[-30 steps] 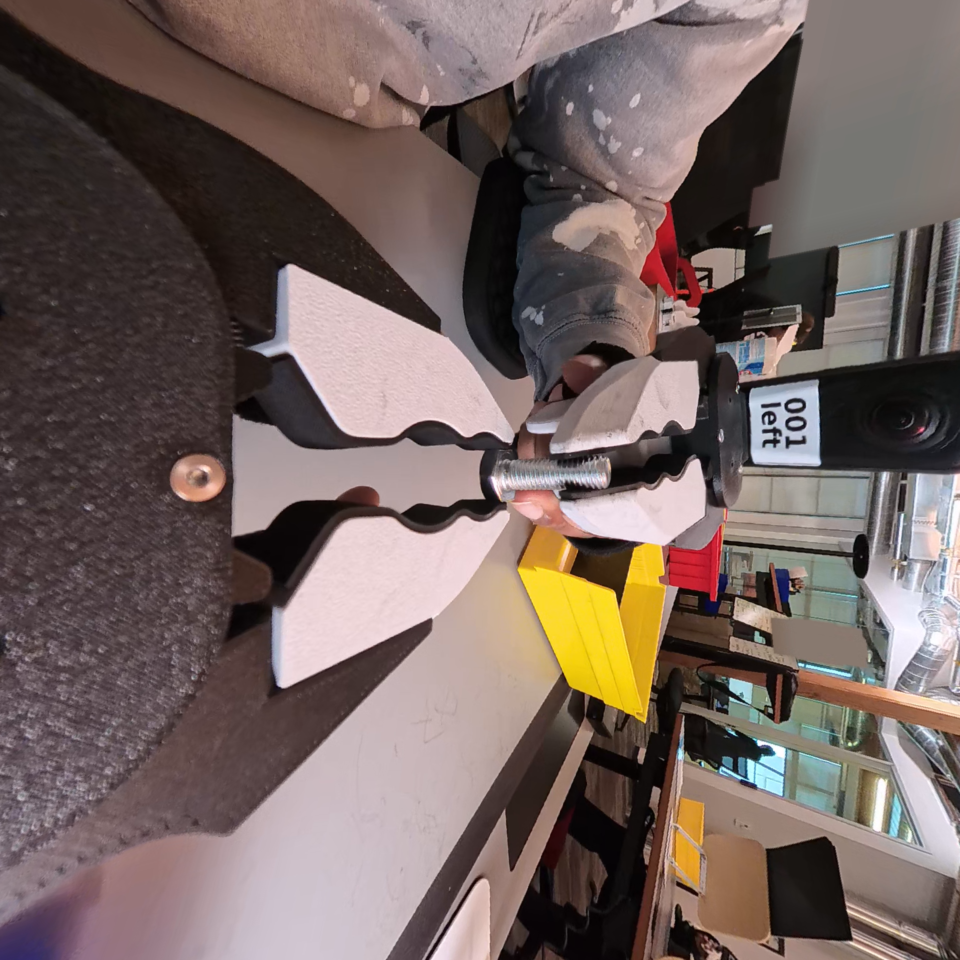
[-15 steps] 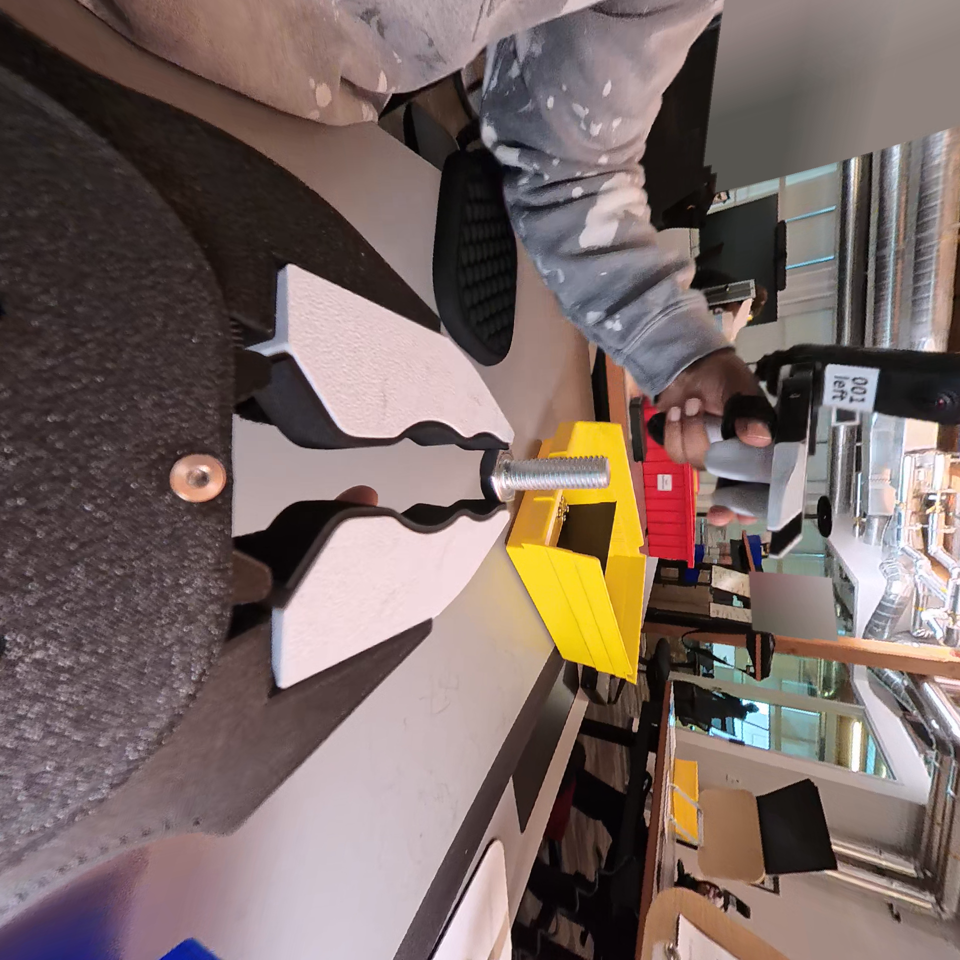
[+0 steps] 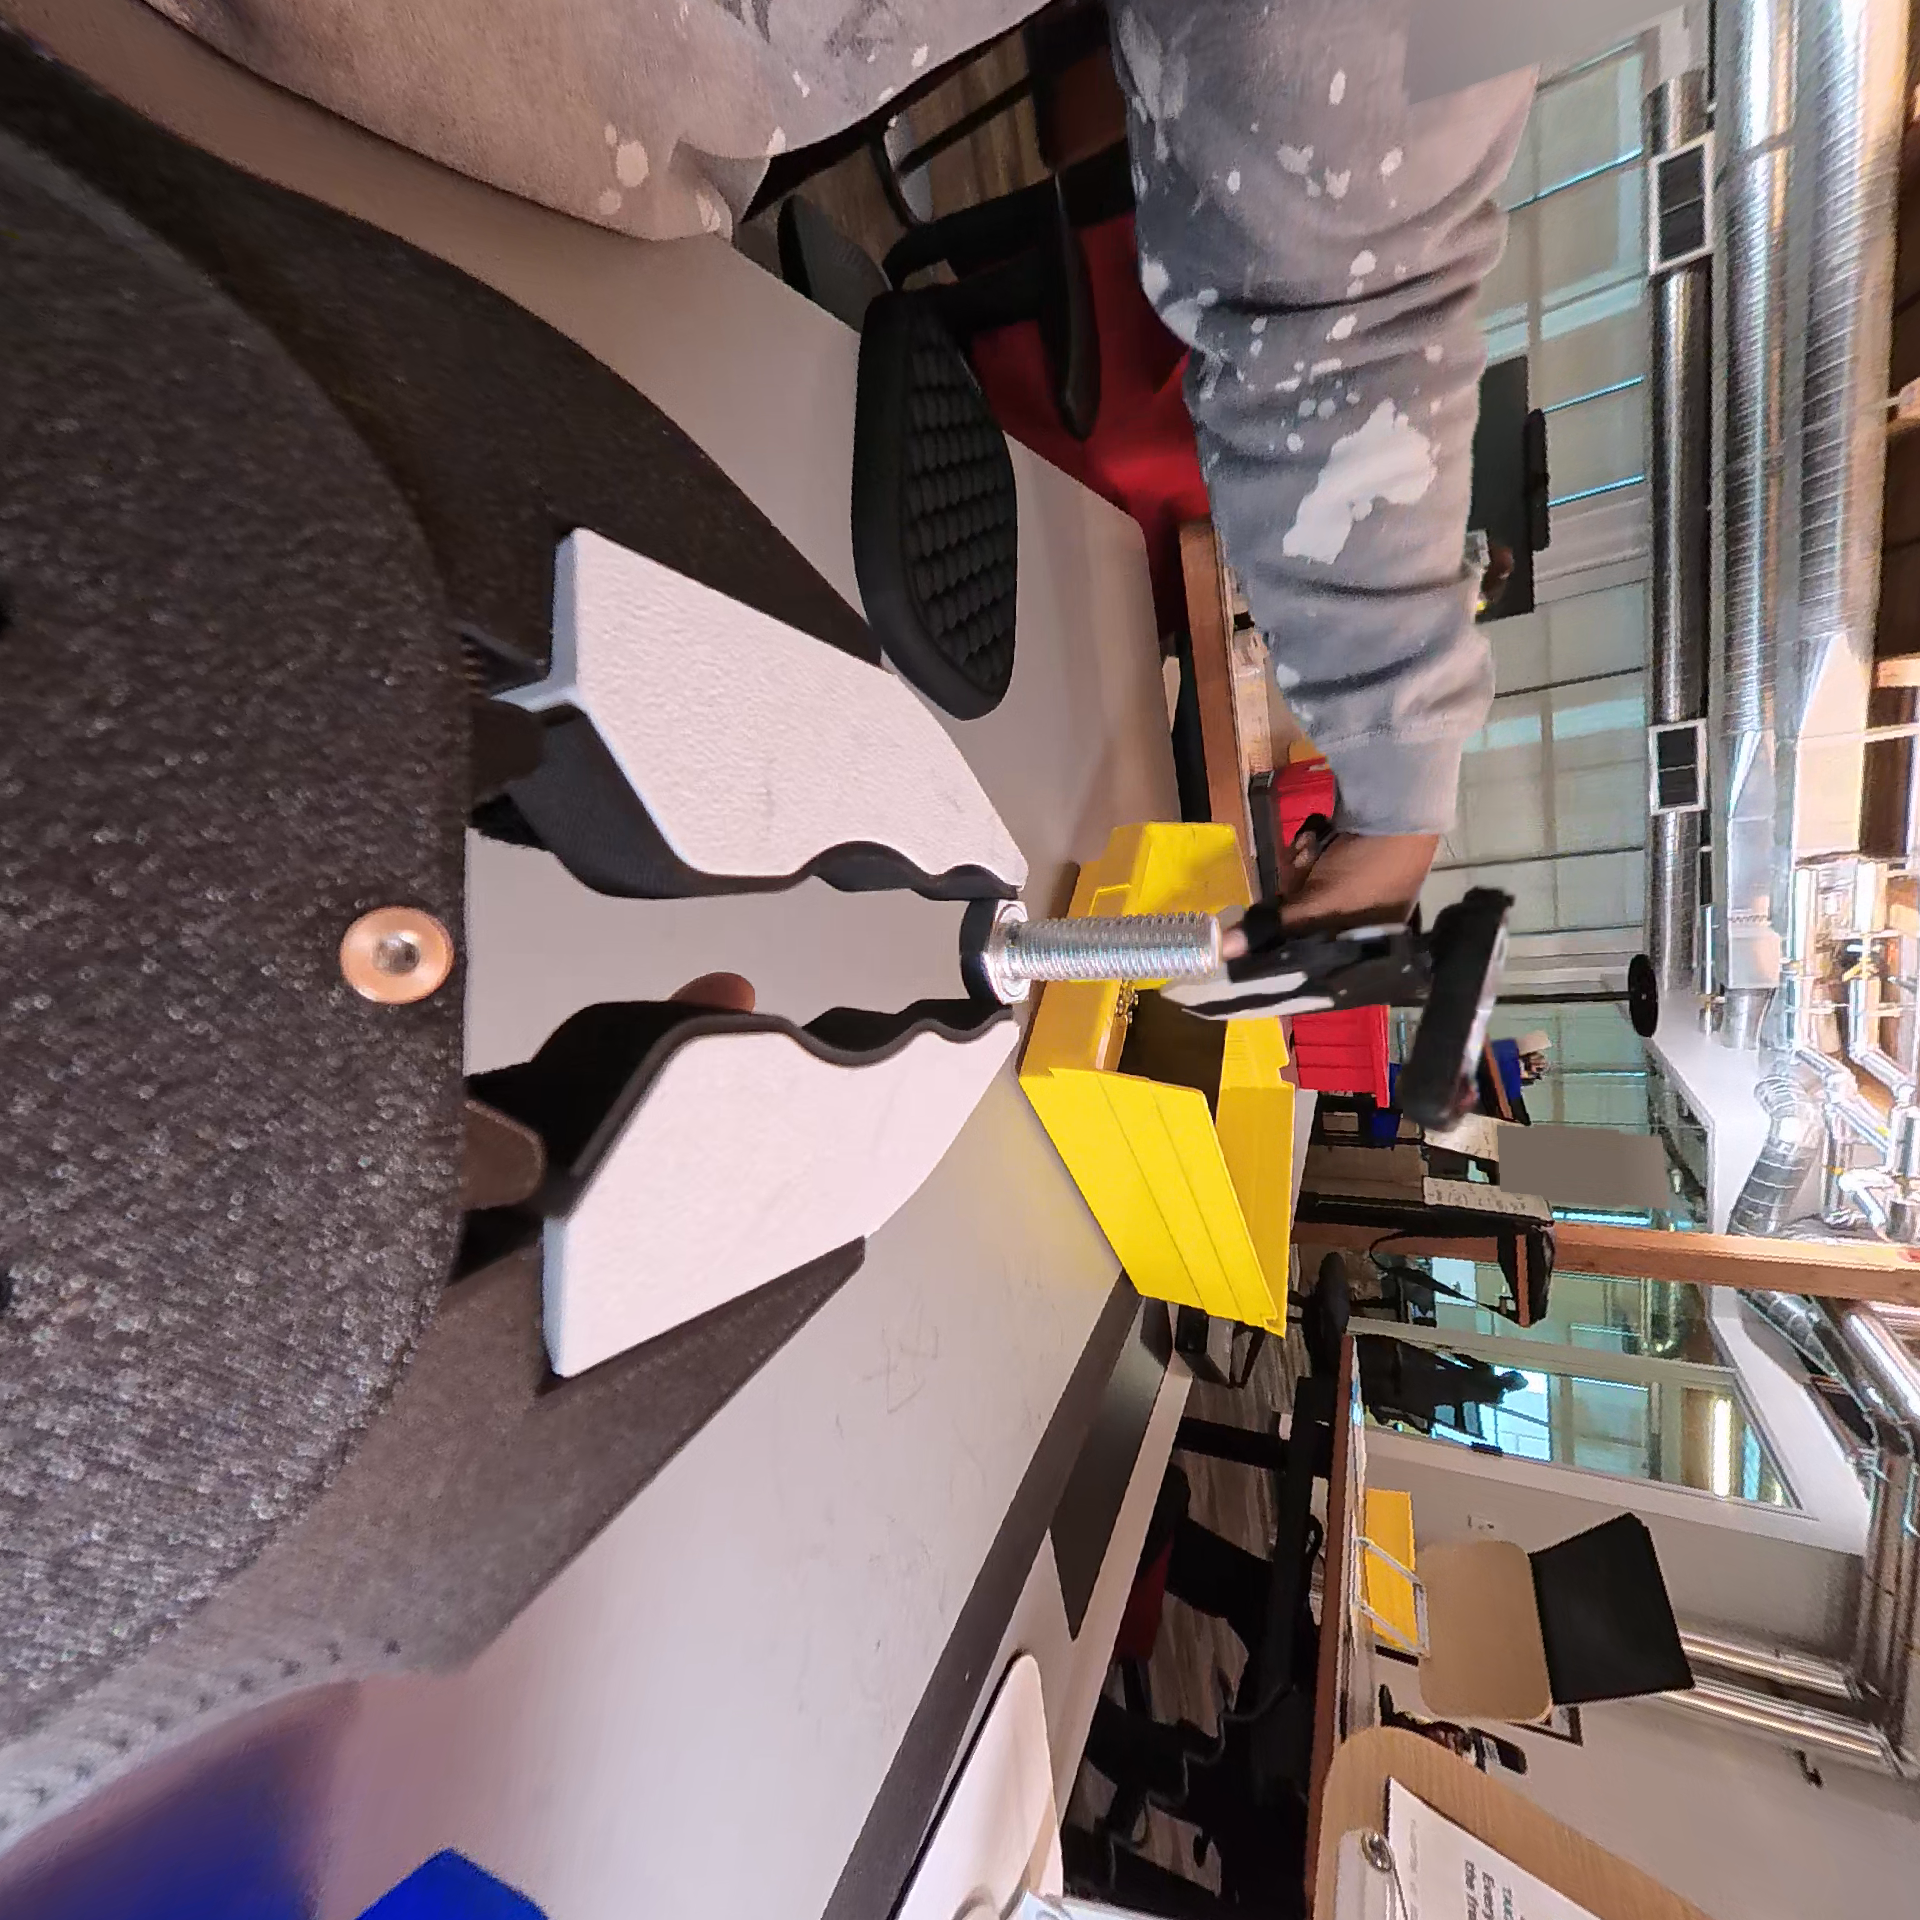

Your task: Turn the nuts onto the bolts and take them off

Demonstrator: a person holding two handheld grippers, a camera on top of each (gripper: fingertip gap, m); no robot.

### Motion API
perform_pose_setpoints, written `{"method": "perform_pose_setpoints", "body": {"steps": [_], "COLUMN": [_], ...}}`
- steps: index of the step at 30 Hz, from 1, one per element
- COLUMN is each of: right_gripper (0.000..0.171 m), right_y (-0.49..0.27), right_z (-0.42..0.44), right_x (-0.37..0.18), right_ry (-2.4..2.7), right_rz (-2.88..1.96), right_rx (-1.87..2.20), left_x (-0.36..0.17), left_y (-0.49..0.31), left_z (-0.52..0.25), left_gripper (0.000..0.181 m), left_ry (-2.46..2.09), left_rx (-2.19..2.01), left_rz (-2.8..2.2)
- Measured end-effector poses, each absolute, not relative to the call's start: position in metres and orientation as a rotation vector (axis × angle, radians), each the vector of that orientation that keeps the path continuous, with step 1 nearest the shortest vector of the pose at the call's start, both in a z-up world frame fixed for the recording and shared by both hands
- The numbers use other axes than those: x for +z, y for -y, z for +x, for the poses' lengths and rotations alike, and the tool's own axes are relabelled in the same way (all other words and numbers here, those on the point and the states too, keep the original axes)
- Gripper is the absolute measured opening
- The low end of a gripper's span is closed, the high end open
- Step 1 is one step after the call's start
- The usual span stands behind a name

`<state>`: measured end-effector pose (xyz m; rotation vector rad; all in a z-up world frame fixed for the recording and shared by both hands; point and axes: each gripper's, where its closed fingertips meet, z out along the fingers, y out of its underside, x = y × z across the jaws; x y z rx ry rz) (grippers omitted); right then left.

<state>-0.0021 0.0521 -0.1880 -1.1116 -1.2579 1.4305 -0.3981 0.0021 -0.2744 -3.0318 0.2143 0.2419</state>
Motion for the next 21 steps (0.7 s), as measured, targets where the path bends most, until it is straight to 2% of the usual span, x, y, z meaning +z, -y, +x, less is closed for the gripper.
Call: {"method": "perform_pose_setpoints", "body": {"steps": [1, 7, 11, 21], "right_gripper": [0.018, 0.018, 0.018, 0.018], "right_y": [-0.053, -0.056, -0.061, -0.061], "right_z": [-0.002, 0.001, 0.004, 0.005], "right_x": [-0.189, -0.187, -0.185, -0.185], "right_ry": [1.257, 1.252, 1.237, 1.240], "right_rz": [-1.115, -1.112, -1.113, -1.113], "right_rx": [1.432, 1.429, 1.441, 1.448], "left_x": [-0.282, -0.310, -0.321, -0.322], "left_y": [-0.001, 0.002, 0.006, -0.042], "left_z": [-0.404, -0.420, -0.421, -0.371], "left_gripper": [0.026, 0.025, 0.019, 0.019], "left_ry": [-0.193, -0.099, -0.085, -0.280], "left_rx": [0.268, 0.288, 0.284, 0.084], "left_rz": [-3.092, -3.287, -3.350, -3.105]}}
